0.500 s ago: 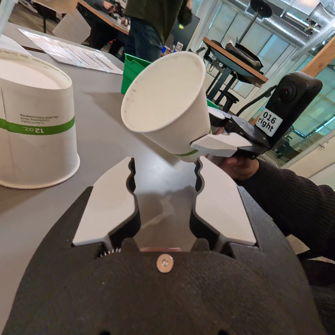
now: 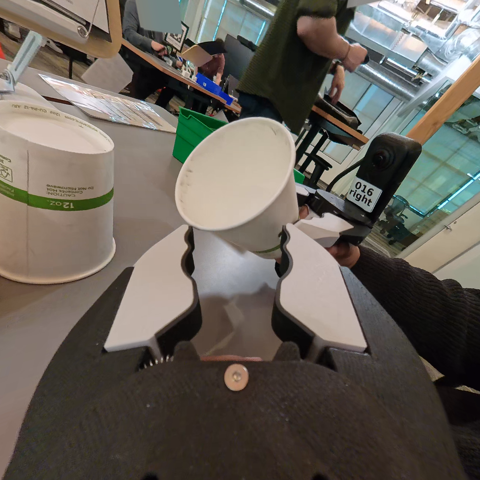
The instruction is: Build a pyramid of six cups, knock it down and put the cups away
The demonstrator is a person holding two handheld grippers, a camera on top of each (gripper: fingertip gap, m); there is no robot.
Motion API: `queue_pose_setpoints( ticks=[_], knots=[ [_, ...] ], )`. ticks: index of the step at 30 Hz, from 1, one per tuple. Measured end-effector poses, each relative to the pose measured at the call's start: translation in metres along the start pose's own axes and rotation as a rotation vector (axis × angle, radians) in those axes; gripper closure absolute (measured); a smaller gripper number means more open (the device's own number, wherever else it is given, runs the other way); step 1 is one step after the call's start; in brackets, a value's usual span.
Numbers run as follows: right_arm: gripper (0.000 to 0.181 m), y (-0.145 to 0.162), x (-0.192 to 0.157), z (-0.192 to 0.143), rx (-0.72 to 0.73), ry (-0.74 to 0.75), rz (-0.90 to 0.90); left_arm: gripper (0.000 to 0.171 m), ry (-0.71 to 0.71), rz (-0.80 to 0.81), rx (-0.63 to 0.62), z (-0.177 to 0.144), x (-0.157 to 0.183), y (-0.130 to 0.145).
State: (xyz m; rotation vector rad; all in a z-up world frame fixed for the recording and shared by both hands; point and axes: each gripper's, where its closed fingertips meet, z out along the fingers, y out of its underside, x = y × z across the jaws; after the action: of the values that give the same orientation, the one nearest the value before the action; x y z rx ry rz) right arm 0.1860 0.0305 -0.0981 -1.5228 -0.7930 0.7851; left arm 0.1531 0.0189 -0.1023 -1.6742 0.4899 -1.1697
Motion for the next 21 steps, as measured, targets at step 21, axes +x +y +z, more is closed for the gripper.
queue_pose_setpoints(
  ticks=[21],
  knots=[
    [0.104, 0.022, -0.007, 0.006, -0.116, -0.055, 0.026, 0.111, 0.005, 0.104, 0.012, -0.001, 0.008, -0.002]
  ],
)
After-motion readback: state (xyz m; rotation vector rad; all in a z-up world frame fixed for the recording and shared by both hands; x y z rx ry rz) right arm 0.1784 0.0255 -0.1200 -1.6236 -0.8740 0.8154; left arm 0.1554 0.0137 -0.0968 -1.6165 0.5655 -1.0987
